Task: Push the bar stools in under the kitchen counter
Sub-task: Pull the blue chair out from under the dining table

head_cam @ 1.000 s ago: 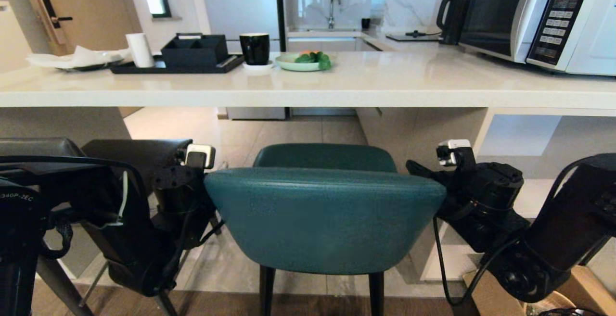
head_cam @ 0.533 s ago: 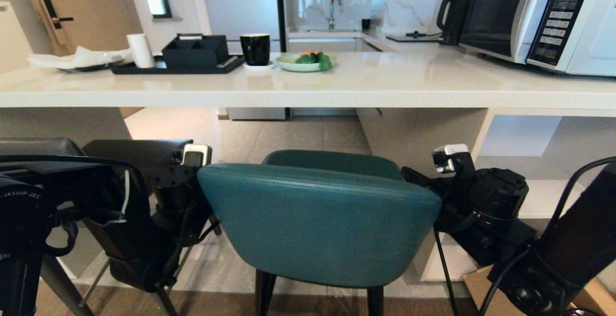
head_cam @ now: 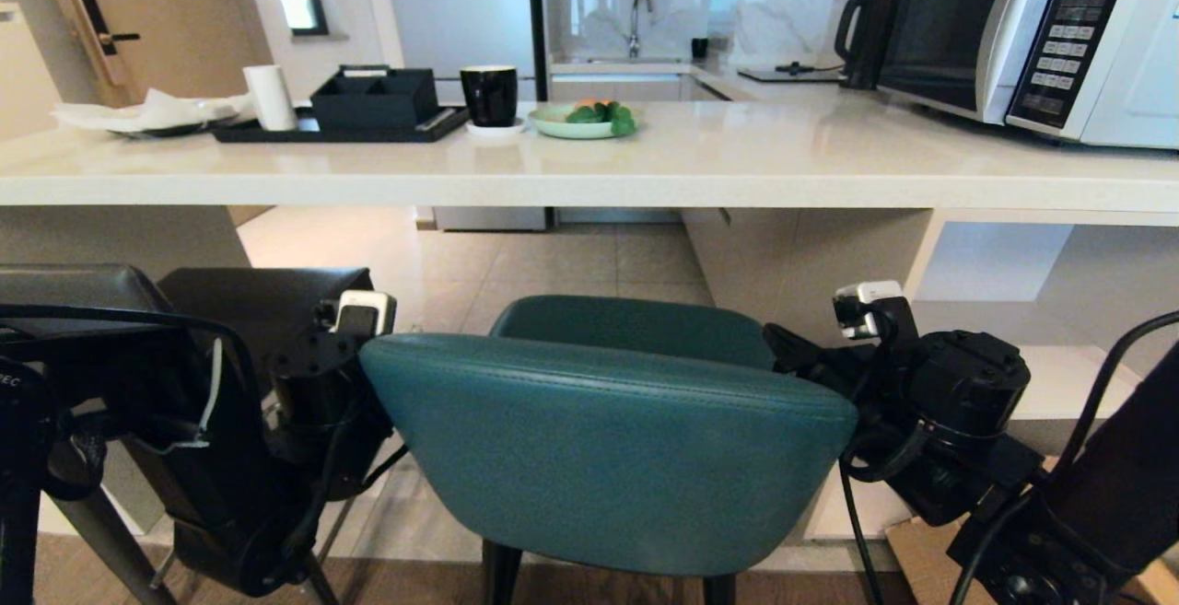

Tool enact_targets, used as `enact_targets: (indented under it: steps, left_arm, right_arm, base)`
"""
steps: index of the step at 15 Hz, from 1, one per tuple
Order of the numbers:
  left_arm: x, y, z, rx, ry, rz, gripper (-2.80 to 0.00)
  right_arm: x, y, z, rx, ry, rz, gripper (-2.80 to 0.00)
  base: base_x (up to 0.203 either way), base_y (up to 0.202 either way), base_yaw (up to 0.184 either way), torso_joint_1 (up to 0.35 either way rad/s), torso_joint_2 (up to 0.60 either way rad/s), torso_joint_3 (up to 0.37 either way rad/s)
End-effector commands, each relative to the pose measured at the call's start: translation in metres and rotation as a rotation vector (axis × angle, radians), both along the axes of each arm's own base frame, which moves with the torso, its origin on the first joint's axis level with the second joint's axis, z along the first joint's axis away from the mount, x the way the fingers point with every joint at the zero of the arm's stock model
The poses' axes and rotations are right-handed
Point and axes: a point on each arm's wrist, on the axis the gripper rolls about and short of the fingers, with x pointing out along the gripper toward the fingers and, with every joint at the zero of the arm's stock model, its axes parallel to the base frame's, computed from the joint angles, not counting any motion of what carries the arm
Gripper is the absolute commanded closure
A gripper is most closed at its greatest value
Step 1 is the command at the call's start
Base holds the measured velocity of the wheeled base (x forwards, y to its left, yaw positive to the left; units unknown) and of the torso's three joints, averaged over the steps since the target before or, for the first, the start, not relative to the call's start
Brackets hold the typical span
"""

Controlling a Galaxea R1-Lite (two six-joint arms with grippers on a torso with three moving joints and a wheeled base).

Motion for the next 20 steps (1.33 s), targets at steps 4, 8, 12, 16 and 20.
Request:
enact_targets:
  steps: [4, 8, 12, 16, 20]
  left_arm:
    - [-0.025, -0.003, 0.019, -0.018, -0.025, -0.042, 0.0]
    - [-0.037, -0.008, 0.018, -0.009, -0.005, -0.069, 0.0]
    - [-0.02, -0.01, 0.01, -0.011, -0.006, -0.052, 0.0]
    - [-0.02, -0.013, 0.007, -0.022, 0.002, -0.059, 0.0]
    - [-0.033, -0.01, 0.01, -0.016, 0.017, -0.069, 0.0]
  right_arm:
    - [0.024, -0.003, -0.02, -0.017, 0.032, -0.047, 0.0]
    - [0.022, -0.004, -0.019, -0.018, 0.032, -0.05, 0.0]
    - [-0.005, -0.008, 0.002, -0.005, 0.006, -0.024, 0.0]
    - [-0.019, -0.006, 0.008, -0.001, 0.001, -0.004, 0.0]
    - [-0.007, -0.003, -0.01, -0.008, 0.045, -0.013, 0.0]
  base:
    - [0.0, 0.0, 0.0, 0.0, 0.0, 0.0]
    - [0.0, 0.0, 0.0, 0.0, 0.0, 0.0]
    - [0.0, 0.0, 0.0, 0.0, 0.0, 0.0]
    - [0.0, 0.0, 0.0, 0.0, 0.0, 0.0]
    - [0.0, 0.0, 0.0, 0.0, 0.0, 0.0]
